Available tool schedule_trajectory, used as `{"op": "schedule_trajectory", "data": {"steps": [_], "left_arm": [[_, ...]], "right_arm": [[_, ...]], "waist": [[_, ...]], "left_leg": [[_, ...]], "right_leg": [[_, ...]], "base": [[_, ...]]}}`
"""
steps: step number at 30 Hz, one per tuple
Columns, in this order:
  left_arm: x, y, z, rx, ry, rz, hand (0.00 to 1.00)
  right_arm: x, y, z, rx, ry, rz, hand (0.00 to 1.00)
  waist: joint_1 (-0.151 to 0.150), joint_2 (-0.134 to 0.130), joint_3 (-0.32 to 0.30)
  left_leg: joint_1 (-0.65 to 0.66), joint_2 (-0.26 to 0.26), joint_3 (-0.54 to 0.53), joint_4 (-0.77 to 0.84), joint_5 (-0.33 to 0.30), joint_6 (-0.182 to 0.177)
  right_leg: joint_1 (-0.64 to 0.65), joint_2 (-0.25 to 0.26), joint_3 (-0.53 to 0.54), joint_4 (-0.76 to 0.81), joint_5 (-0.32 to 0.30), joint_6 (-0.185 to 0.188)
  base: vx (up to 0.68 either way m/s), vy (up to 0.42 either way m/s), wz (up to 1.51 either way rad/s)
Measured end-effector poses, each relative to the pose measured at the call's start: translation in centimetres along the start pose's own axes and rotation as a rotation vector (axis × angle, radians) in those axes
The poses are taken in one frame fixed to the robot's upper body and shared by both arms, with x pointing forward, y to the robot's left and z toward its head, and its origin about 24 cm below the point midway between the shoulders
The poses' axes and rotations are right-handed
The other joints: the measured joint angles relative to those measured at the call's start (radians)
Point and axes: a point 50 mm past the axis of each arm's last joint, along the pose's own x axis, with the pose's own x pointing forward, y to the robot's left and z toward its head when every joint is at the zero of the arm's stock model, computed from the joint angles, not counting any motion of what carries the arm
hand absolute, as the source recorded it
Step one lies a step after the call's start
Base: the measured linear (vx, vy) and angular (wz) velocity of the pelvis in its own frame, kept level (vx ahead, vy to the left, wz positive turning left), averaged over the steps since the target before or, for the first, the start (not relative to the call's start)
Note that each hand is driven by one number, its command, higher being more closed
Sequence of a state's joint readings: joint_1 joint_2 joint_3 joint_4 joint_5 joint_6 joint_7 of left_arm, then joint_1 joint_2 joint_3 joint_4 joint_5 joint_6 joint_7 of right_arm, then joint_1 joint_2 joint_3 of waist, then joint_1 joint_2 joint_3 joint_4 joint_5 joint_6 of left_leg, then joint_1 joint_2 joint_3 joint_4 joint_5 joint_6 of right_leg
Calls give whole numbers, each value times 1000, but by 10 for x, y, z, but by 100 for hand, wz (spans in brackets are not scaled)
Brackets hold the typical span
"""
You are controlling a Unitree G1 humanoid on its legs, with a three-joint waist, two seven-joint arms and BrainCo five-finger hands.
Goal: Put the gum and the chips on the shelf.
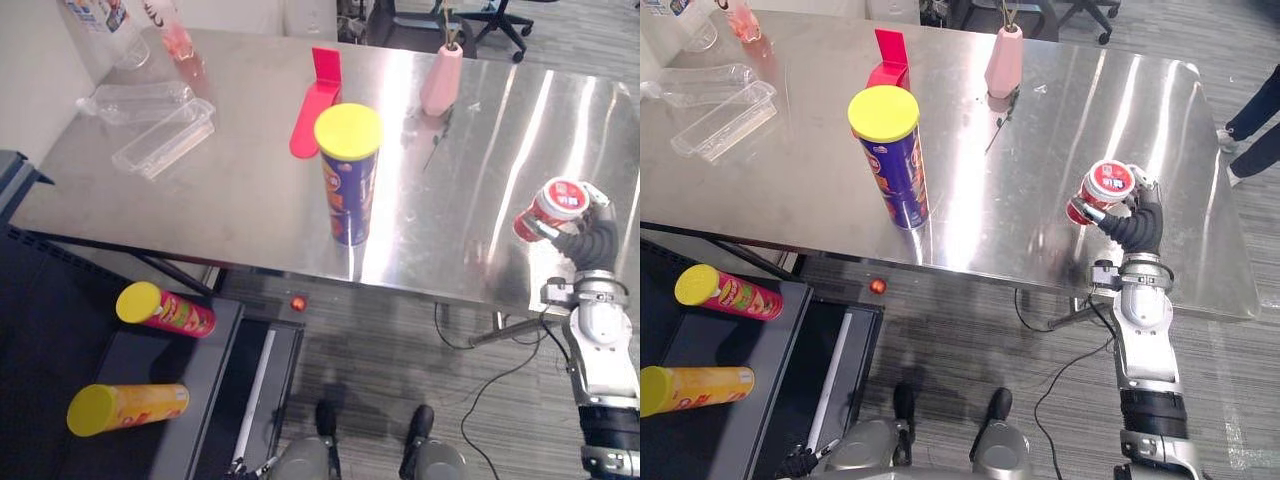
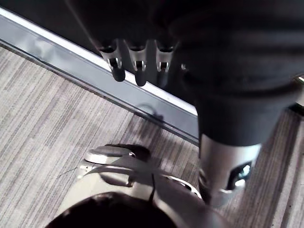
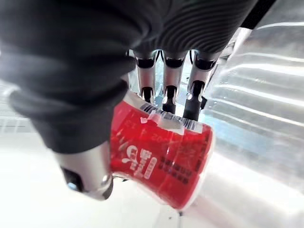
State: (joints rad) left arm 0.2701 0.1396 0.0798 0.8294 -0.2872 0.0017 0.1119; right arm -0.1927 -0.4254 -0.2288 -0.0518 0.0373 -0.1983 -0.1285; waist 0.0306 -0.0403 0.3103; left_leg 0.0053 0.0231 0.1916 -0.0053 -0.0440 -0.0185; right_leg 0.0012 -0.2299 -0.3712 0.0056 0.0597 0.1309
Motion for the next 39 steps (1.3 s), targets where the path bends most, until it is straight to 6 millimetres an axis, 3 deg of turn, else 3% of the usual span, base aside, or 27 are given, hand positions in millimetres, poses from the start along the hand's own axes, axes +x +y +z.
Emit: {"op": "schedule_trajectory", "data": {"steps": [6,13,19,34,39], "left_arm": [[-1,7,-3,7,6,27,0],[-1,13,-3,1,7,46,0],[-1,16,-10,-20,38,73,0],[-4,18,-20,-28,71,92,0],[-4,19,-23,-40,91,112,0]], "right_arm": [[1,7,27,20,-119,120,100],[-10,29,34,81,-137,346,100],[-24,44,31,124,-100,518,100],[-49,46,12,170,35,583,100],[-54,66,15,251,32,652,100]], "waist": [[-2,-35,-57],[-3,-57,-119],[-3,-59,-150],[-20,-52,-195],[-16,-53,-195]], "left_leg": [[41,1,20,-39,1,-2],[74,0,44,-48,-1,-3],[92,3,71,-48,-7,-11],[117,4,65,-84,3,-12],[34,24,-16,50,-43,-19]], "right_leg": [[11,6,21,-5,0,0],[31,6,28,-12,0,0],[42,11,28,-29,2,2],[56,17,23,-27,-2,-1],[59,7,-54,46,-61,-14]], "base": [[21,0,-10],[28,-2,-7],[-30,-21,-12],[-5,-7,0],[8,-36,43]]}}
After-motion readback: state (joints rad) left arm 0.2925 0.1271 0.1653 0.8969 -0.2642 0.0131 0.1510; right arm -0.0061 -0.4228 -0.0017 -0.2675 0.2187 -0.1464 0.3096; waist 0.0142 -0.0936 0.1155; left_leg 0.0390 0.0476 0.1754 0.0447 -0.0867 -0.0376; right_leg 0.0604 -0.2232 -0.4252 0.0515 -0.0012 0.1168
